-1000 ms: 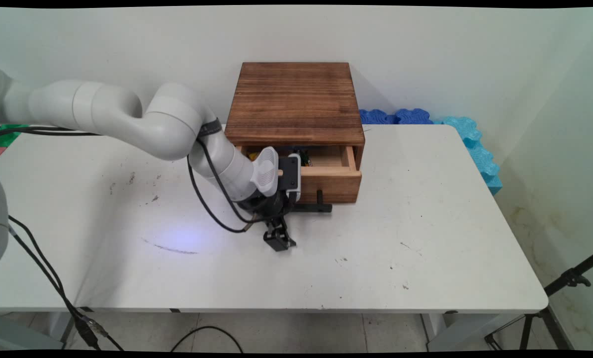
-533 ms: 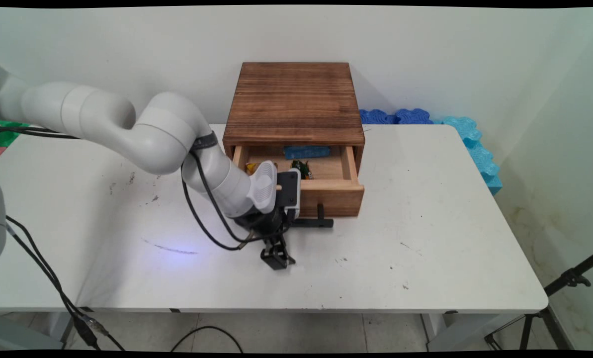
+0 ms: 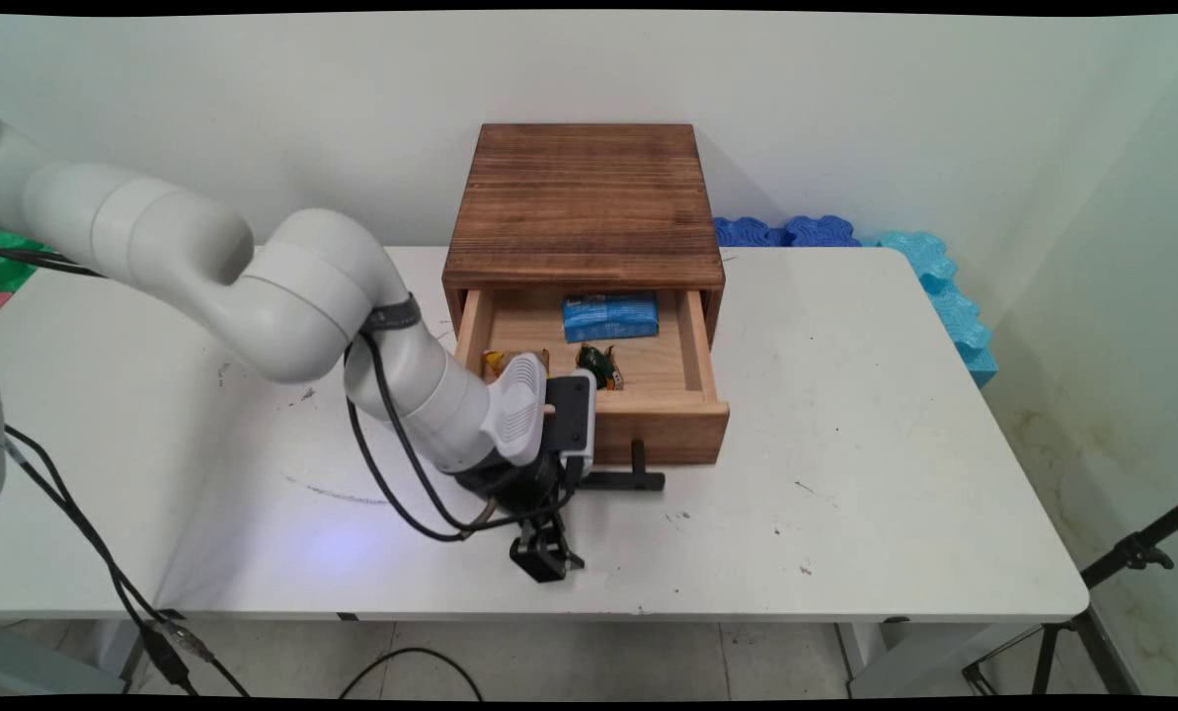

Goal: Open the drawer

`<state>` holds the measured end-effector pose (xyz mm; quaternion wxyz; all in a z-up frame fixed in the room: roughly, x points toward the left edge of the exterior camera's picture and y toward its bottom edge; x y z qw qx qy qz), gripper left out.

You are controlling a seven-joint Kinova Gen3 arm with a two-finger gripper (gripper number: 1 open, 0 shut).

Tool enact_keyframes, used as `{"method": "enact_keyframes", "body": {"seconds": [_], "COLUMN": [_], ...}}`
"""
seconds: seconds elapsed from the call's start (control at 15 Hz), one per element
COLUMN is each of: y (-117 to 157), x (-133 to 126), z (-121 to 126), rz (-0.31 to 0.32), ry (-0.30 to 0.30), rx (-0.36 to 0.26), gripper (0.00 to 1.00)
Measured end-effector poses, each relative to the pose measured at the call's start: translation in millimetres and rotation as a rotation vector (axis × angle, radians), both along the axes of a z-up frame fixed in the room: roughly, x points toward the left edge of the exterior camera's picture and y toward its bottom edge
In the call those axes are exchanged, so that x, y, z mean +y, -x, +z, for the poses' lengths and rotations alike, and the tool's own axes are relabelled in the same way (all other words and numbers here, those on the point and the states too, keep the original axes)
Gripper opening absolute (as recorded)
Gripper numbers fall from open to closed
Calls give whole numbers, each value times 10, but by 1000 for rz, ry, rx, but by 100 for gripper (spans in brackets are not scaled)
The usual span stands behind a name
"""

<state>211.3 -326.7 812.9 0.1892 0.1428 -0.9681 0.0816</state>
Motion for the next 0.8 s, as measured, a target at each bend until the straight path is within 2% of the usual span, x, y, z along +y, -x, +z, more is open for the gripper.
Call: {"method": "enact_keyframes", "body": {"seconds": [0.8], "y": [128], "x": [428], "z": [97], "rz": [-2], "ry": [-42], "rx": [17], "gripper": [100]}}
